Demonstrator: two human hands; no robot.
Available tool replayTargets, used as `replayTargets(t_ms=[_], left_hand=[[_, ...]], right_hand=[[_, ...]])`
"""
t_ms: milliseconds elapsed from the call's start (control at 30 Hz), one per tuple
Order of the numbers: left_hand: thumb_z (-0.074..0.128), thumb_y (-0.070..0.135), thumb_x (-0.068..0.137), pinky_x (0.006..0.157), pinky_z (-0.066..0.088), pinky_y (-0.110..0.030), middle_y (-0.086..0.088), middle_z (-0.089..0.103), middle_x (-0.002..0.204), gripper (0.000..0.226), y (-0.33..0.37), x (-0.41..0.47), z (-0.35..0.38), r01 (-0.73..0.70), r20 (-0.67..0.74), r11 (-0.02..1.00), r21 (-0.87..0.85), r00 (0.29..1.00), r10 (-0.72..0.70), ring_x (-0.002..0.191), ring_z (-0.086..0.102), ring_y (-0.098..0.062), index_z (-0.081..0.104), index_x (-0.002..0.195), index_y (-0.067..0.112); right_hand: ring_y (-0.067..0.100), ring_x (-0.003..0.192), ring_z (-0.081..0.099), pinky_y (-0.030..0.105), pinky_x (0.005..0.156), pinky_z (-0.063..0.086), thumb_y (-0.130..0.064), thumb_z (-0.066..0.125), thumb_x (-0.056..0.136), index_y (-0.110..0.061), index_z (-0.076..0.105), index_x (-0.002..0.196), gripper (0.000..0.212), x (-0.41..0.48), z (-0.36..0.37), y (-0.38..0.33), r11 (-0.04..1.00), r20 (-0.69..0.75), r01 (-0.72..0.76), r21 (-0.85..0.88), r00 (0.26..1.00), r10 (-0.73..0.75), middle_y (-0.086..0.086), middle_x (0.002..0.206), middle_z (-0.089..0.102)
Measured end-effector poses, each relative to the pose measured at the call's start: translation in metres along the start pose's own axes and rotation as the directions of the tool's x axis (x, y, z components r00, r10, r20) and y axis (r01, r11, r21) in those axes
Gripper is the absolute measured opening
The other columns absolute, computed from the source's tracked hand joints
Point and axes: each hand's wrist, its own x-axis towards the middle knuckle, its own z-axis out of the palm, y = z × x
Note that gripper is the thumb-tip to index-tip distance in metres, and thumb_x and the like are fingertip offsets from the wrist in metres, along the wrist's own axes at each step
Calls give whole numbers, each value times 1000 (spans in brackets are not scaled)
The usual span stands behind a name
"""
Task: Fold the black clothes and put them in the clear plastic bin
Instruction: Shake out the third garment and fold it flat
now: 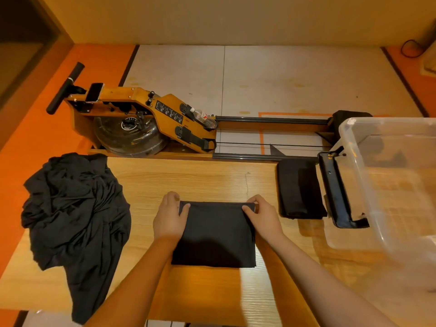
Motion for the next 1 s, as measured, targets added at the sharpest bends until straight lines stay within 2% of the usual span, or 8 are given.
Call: replayTargets(t_ms=[100,167,267,367,533,700,833,1000], left_hand=[[57,27,93,94,46,-44,-15,57,121,38,10,-13,14,-175,-108,975,134,976,190,114,53,-33,55,122,2],[46,36,91,105,40,-46,-16,54,135,50,15,-19,26,-297,-34,931,215,950,311,126,48,-33,54,129,5],[37,45,89,116,19,-41,-13,43,148,63,16,-30,47,-425,142,837,344,905,401,140,31,-27,42,141,10],[27,54,97,115,15,-43,-12,34,154,66,11,-45,60,-441,231,825,353,896,380,144,24,-25,32,148,12],[8,62,98,115,10,-41,-1,1,163,72,-4,-14,56,-623,363,682,384,781,509,150,-7,-18,4,156,20],[25,63,94,117,8,-42,-4,17,159,73,-6,23,32,-794,500,455,402,607,618,149,9,-24,10,155,24],[40,44,101,119,-2,-38,-1,-7,161,70,12,9,19,-687,423,550,475,726,542,150,-2,-21,-3,153,25],[41,36,99,120,14,-38,-4,17,160,61,8,-47,28,-555,242,754,352,832,500,148,13,-22,18,152,19]], right_hand=[[10,95,56,20,78,43,-23,63,91,-16,60,114,23,-4,-3,2,988,-93,110,-108,988,-120,-4,103,63],[16,115,50,24,96,40,-19,65,89,-14,60,122,34,-5,-2,4,927,-134,263,-266,943,-306,1,119,60],[25,130,47,36,110,32,-23,61,89,-13,56,132,45,-7,8,13,730,37,474,-492,850,-526,7,138,54],[20,136,42,34,113,22,-39,41,93,-16,48,141,53,-15,23,27,626,189,500,-598,848,-495,3,144,50],[20,139,33,39,111,20,-45,34,95,-19,42,144,56,-38,33,36,691,96,329,-644,931,-353,3,147,47],[25,145,22,40,115,11,-49,32,98,-21,31,150,59,-81,54,45,742,12,225,-631,959,-282,6,155,32],[24,147,16,42,115,13,-52,34,98,-23,27,151,60,-106,67,47,731,22,211,-649,966,-259,6,157,27],[23,149,8,41,117,8,-49,39,97,-22,23,153,64,-109,61,38,717,21,258,-648,947,-322,3,161,18]])
